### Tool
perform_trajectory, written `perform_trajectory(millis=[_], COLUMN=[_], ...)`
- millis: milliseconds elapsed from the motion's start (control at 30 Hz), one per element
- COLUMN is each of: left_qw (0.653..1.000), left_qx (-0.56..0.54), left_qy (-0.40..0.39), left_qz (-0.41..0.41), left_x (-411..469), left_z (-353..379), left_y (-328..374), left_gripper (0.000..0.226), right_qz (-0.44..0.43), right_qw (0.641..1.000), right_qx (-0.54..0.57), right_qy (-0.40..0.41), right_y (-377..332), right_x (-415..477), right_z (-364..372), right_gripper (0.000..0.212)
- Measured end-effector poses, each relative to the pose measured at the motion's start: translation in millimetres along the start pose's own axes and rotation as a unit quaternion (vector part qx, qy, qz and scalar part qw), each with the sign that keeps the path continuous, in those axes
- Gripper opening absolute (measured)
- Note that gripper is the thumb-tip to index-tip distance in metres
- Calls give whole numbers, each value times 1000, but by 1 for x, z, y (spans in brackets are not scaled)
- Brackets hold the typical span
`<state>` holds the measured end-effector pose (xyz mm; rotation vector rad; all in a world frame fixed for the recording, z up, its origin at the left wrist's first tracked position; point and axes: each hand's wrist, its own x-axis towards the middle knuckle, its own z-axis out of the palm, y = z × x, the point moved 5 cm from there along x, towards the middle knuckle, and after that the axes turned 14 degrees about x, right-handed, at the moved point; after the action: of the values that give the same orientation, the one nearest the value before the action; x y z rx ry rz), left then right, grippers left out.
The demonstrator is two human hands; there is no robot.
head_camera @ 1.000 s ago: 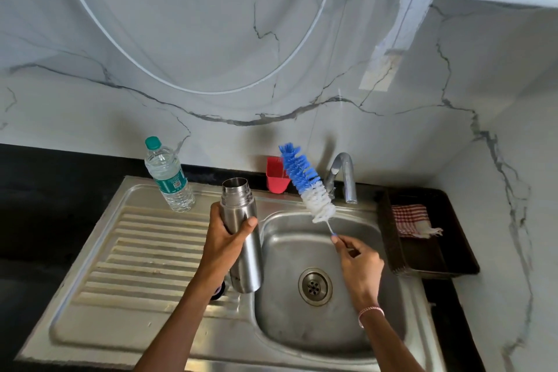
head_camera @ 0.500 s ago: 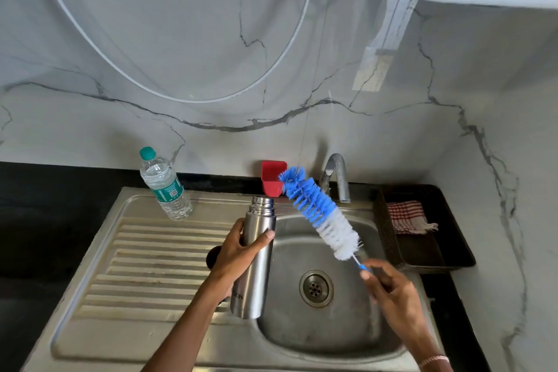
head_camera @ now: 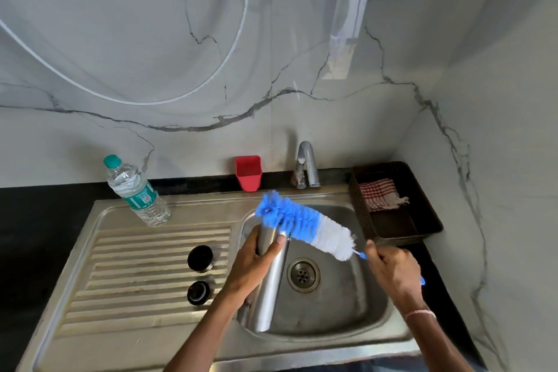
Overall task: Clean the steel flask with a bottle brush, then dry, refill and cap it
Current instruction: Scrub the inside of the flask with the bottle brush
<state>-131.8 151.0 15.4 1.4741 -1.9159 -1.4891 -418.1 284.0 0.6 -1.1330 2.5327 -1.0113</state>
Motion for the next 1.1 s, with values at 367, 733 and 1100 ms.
perform_trajectory(millis=[367, 733, 1100], left_qw=[999, 996, 995], left_qx=[1, 49, -50], left_qy=[33, -3, -15], left_qz=[0, -71, -89], left_x=[-4, 11, 27], left_z=[1, 0, -1], left_y=[-4, -17, -10], left_gripper=[62, 77, 42], right_qz=[88, 98, 120], right_qw=[996, 995, 992], right_qx=[-26, -25, -38], right_qy=[-4, -17, -13], right_y=[22, 16, -2], right_x=[-1, -4, 14], right_z=[-13, -10, -18], right_gripper=[36, 29, 39])
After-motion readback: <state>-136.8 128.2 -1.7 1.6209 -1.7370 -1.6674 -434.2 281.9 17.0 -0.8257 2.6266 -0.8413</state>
